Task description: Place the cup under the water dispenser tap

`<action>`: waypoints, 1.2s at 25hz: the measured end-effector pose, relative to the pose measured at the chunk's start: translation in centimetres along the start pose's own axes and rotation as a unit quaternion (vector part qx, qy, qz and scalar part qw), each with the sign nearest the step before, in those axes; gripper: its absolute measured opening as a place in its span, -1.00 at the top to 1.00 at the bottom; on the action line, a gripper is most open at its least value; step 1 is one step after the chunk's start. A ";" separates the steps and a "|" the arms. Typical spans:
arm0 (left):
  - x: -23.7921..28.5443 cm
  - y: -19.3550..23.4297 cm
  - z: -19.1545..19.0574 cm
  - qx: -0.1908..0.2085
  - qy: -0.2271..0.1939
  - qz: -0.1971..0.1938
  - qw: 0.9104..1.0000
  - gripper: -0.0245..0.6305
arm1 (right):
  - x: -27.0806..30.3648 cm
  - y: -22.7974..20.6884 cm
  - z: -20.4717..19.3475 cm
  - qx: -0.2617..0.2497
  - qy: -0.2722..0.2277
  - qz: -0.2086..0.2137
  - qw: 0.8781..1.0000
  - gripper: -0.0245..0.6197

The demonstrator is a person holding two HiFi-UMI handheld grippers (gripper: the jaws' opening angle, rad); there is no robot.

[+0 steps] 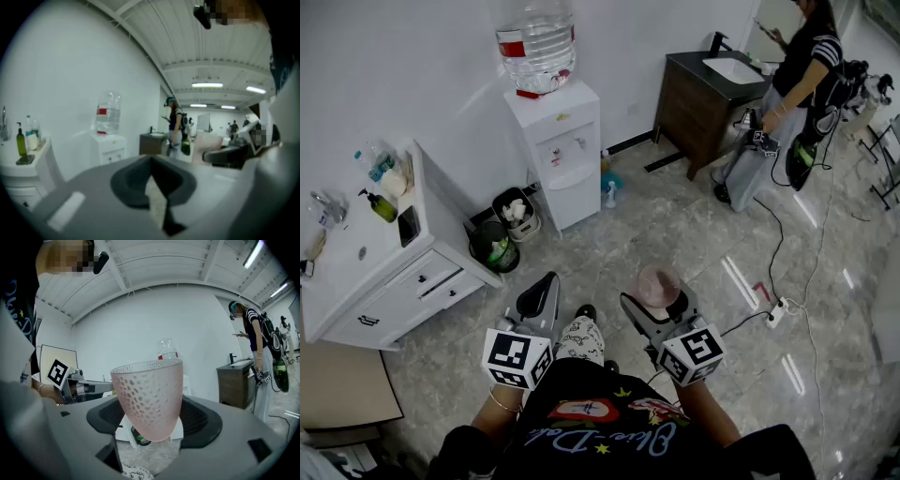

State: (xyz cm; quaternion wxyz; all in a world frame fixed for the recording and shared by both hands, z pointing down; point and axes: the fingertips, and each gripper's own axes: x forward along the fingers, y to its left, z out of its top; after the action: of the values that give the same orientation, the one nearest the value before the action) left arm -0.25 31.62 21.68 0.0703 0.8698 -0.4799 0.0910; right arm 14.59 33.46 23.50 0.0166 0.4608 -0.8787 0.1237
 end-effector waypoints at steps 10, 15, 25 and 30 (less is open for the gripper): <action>8.8 6.3 0.5 -0.013 -0.007 0.011 1.000 0.94 | 9.6 -6.6 0.0 -0.027 0.040 -0.001 0.999 -0.12; 14.9 14.7 0.5 -0.023 -0.004 0.056 0.998 0.94 | 20.3 -11.0 1.5 -0.053 0.058 0.011 0.997 -0.12; 28.7 28.9 -2.7 -0.083 0.032 0.075 0.993 0.94 | 44.2 -15.3 -1.0 -0.032 0.028 0.016 0.999 -0.12; 32.7 31.3 -6.3 -0.090 0.028 0.071 0.993 0.94 | 52.3 -17.5 -8.4 -0.066 0.079 0.053 0.993 -0.12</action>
State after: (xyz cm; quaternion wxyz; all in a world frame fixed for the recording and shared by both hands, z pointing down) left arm -10.26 -10.53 36.30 0.1551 0.8205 -0.5447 0.0770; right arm -1.98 -16.27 42.60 0.1096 0.4006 -0.9040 0.1018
